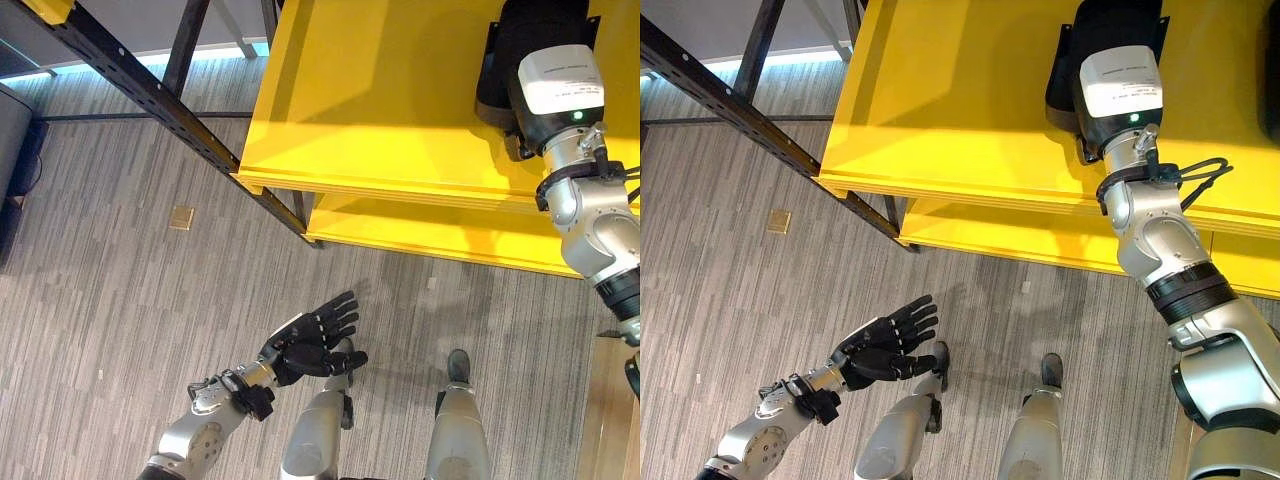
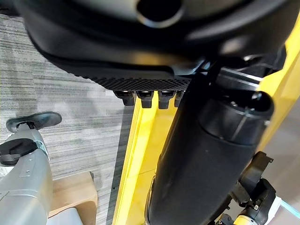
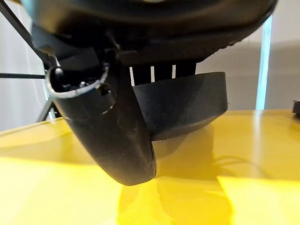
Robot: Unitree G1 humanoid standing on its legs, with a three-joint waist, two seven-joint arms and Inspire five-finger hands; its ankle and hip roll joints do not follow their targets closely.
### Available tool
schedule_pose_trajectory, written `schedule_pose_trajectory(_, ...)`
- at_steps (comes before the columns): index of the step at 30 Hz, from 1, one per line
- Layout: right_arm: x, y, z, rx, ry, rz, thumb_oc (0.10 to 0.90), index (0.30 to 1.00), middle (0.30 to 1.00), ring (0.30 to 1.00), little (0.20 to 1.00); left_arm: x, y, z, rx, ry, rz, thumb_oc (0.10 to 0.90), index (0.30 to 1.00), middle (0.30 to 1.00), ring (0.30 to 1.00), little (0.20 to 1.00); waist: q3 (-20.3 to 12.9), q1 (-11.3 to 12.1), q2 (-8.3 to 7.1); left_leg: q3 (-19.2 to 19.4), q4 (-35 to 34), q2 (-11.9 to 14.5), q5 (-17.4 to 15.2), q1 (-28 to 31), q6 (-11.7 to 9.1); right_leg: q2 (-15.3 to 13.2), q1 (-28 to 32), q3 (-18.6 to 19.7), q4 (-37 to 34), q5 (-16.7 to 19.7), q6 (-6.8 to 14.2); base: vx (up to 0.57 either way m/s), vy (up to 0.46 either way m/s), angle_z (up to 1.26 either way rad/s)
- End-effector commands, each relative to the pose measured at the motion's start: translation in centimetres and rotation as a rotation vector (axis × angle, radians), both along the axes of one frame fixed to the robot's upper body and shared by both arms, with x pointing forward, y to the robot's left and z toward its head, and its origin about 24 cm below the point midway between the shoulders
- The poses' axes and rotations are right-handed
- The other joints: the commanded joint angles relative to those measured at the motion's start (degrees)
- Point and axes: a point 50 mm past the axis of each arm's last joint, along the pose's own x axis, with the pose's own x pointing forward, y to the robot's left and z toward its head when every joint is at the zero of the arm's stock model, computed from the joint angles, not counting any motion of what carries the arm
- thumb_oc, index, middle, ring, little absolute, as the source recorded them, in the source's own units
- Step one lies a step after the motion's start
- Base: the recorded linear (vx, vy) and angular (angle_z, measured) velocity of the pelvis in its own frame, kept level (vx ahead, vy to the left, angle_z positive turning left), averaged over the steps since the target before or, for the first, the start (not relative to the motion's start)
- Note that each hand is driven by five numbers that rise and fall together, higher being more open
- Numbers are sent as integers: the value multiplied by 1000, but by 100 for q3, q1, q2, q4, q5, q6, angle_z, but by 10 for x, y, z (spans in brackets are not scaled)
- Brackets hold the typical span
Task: Move parts from the plastic box to the shelf.
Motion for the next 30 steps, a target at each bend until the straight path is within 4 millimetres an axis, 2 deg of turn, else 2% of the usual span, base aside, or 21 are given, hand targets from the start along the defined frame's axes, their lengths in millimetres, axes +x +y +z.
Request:
schedule_pose_trajectory(1, -9, 0, 63, -38, -217, -29, 400, 300, 300, 300, 300, -1, -5, 33, -61, -144, -58, 900, 1000, 1000, 1000, 1000, -144, 169, -260, 16, 754, 200, -1195, 95, 47, -46, 59, -86, -253, -74, -318, -5, -32, 1)
schedule_pose_trajectory(13, -10, -40, 57, -50, -216, -143, 400, 300, 300, 300, 300, -3, 0, 35, -38, -151, -79, 900, 1000, 1000, 1000, 1000, -124, 217, -348, 30, 787, 295, -1172, 22, 29, -27, 130, -200, -336, -72, -337, -17, -52, 0)
schedule_pose_trajectory(17, -12, -42, 59, -153, -192, -123, 400, 300, 300, 300, 300, -3, 3, 34, -24, -151, -94, 900, 1000, 1000, 1000, 1000, -118, 238, -403, 44, 810, 351, -1158, 3, 5, -15, 161, -254, -362, -67, -329, -21, -73, 1)
schedule_pose_trajectory(25, -13, -44, 61, -189, -177, -110, 400, 300, 300, 300, 300, -2, 9, 34, -1, -156, -91, 900, 1000, 1000, 1000, 1000, -108, 255, -496, 48, 829, 428, -1128, -28, -10, 25, 167, -278, -357, -75, -344, -23, -54, -2)
schedule_pose_trajectory(30, -12, -38, 64, -219, -178, -70, 400, 300, 300, 300, 300, -2, 10, 34, 11, -153, -99, 900, 1000, 1000, 1000, 1000, -110, 279, -516, 42, 831, 466, -1114, -38, -21, 43, 193, -311, -384, -76, -352, -16, -24, 0)
